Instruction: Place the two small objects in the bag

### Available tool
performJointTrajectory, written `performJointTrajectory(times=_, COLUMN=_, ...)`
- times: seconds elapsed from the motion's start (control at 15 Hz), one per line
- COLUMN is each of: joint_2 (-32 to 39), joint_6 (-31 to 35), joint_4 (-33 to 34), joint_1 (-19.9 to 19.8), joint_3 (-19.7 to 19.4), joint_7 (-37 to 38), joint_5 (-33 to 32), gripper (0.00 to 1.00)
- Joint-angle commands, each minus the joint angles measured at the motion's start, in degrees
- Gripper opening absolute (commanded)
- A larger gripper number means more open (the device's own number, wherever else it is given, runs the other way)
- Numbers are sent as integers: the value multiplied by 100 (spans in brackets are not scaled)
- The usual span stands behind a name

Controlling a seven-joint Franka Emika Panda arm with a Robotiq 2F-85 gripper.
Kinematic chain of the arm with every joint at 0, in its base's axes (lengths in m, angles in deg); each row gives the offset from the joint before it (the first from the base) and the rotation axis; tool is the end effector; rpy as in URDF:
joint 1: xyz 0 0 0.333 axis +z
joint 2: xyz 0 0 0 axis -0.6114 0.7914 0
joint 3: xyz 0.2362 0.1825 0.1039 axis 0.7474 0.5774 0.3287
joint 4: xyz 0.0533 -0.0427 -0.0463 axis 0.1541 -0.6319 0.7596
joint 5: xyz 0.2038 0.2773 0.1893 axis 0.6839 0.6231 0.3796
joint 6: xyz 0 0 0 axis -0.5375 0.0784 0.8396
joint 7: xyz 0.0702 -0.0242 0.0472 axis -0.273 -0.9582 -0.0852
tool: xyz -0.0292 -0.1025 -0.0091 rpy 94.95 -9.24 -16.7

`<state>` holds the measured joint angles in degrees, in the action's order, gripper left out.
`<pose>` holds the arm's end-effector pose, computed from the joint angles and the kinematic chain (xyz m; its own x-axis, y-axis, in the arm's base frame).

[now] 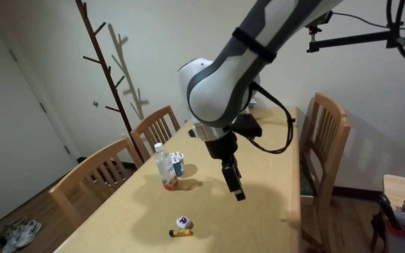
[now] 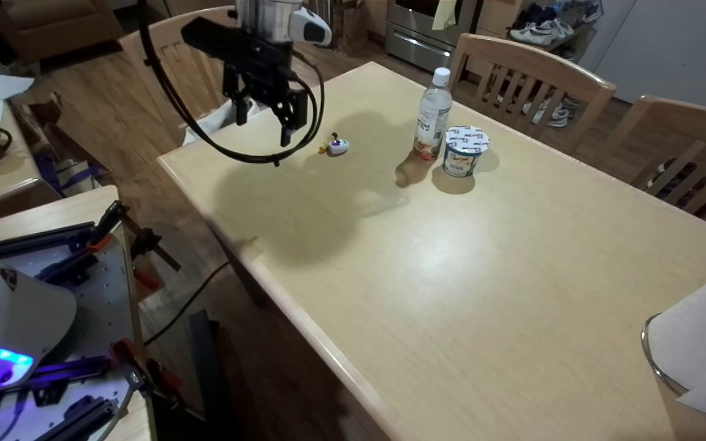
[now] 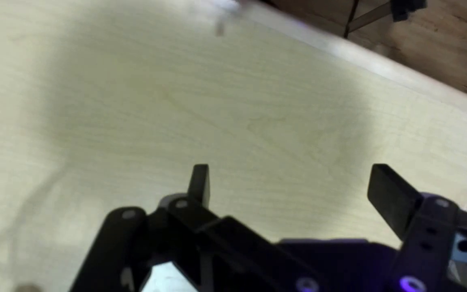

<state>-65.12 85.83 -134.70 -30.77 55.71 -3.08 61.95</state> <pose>0.4962 0.0813 0.3009 0.8037 0.5599 -0.2013 0.5432 -0.8286 -0.1357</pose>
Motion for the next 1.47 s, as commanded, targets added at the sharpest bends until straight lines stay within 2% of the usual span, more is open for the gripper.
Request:
performJointTrajectory(times=0.0, joint_2=484, joint_6=1343, joint_4=-192, joint_1=59, joint_3=321, joint_7=166, joint_5=-348, gripper=100)
performJointTrajectory(times=0.07, joint_2=690, joint_6=1672, joint_4=-168, joint_1=68, joint_3=410, joint_7=188, joint_5=-261, gripper=100)
performJointTrajectory(times=0.2, joint_2=1081, joint_6=2249, joint_4=-53, joint_1=146, joint_3=423, joint_7=860, joint_5=-485, gripper=100)
performJointTrajectory(times=0.27, joint_2=1236, joint_6=2053, joint_4=100, joint_1=172, joint_3=373, joint_7=1088, joint_5=-682, gripper=100)
performJointTrajectory(times=0.33, joint_2=915, joint_6=1997, joint_4=-150, joint_1=40, joint_3=518, joint_7=691, joint_5=-436, gripper=100)
performJointTrajectory(times=0.6, joint_2=1271, joint_6=2024, joint_4=83, joint_1=57, joint_3=488, joint_7=945, joint_5=-597, gripper=100)
performJointTrajectory(times=0.67, joint_2=1353, joint_6=2365, joint_4=137, joint_1=180, joint_3=399, joint_7=1703, joint_5=-506, gripper=100)
performJointTrajectory(times=1.0, joint_2=1952, joint_6=3632, joint_4=285, joint_1=403, joint_3=340, joint_7=3051, joint_5=-409, gripper=100)
performJointTrajectory(times=1.2, joint_2=2146, joint_6=4420, joint_4=270, joint_1=655, joint_3=113, joint_7=3851, joint_5=-418, gripper=100)
performJointTrajectory(times=1.33, joint_2=2237, joint_6=4946, joint_4=246, joint_1=1006, joint_3=-246, joint_7=4426, joint_5=-473, gripper=100)
performJointTrajectory(times=1.4, joint_2=2135, joint_6=4587, joint_4=195, joint_1=727, joint_3=24, joint_7=3887, joint_5=-424, gripper=100)
